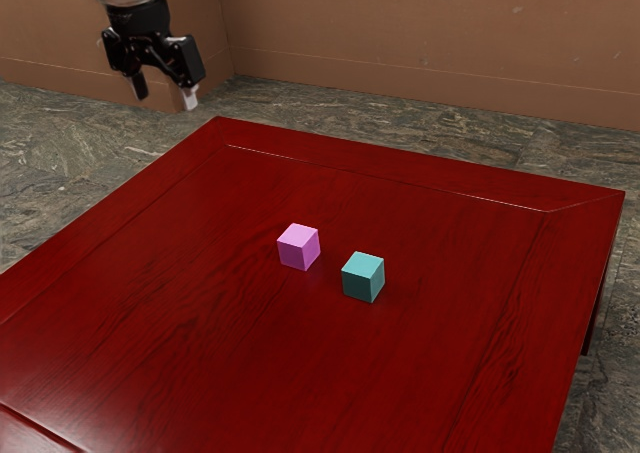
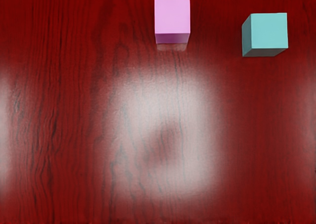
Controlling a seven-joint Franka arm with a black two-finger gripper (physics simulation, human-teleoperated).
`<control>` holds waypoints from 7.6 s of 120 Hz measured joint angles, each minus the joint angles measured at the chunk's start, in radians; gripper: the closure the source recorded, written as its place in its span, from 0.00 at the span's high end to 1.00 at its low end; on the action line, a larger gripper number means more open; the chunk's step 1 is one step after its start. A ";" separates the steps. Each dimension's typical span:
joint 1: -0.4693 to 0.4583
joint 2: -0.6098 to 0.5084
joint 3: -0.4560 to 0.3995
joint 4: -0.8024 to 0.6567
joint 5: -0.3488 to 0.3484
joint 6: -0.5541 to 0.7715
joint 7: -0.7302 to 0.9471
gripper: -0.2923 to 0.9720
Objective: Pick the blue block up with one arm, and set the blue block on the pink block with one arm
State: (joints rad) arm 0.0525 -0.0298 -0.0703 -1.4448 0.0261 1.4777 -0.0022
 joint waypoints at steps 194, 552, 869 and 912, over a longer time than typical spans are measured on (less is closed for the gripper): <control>-0.038 0.147 -0.284 -0.442 -0.052 0.554 -0.054 0.77; -0.039 0.847 -0.235 0.131 0.048 0.639 -0.046 0.77; 0.167 0.678 -0.209 0.139 0.063 0.572 0.005 0.44; 0.167 0.683 -0.215 0.140 0.059 0.588 0.017 0.53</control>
State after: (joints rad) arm 0.2195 0.6528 -0.2851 -1.3050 0.0850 2.0654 0.0152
